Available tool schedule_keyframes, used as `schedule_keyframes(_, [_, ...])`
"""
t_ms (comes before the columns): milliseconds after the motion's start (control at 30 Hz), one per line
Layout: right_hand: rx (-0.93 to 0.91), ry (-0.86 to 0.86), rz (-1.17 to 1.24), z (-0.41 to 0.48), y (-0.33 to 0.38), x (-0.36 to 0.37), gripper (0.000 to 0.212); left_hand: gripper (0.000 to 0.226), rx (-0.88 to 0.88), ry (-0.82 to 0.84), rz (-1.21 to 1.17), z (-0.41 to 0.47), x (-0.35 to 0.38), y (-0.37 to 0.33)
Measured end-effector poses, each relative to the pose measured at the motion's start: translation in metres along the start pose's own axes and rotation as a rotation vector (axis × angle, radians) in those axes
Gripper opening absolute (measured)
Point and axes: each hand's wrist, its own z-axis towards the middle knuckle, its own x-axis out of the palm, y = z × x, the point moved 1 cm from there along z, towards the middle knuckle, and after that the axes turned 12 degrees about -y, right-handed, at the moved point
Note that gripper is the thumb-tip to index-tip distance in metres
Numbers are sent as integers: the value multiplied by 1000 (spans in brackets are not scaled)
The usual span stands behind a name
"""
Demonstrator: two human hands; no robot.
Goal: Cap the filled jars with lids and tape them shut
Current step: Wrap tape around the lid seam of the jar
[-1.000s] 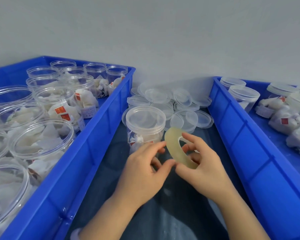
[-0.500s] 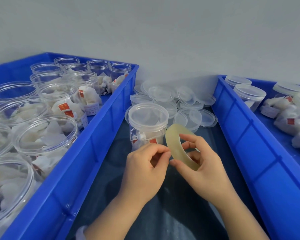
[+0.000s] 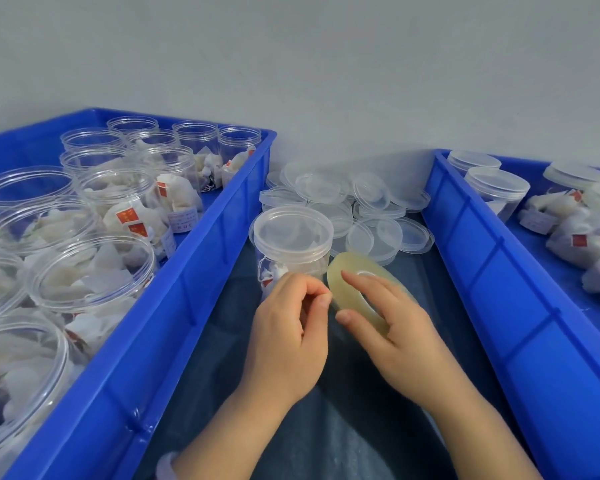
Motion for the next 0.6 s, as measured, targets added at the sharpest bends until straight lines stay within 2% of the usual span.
schedule_keyframes(167, [37, 165, 97, -4, -7, -6, 58, 21, -68, -13, -2, 3, -2, 5])
schedule_keyframes(400, [9, -41, 136, 0, -1, -6, 38, 10, -152, -11, -164, 2, -2, -2])
schedule_keyframes(500, [25, -78, 165, -1, 1, -4, 32, 9, -119, -15, -135, 3, -2, -3])
schedule_keyframes(600, [72, -148, 198, -1, 2, -1, 14, 12, -35, -28, -76, 3, -3, -1])
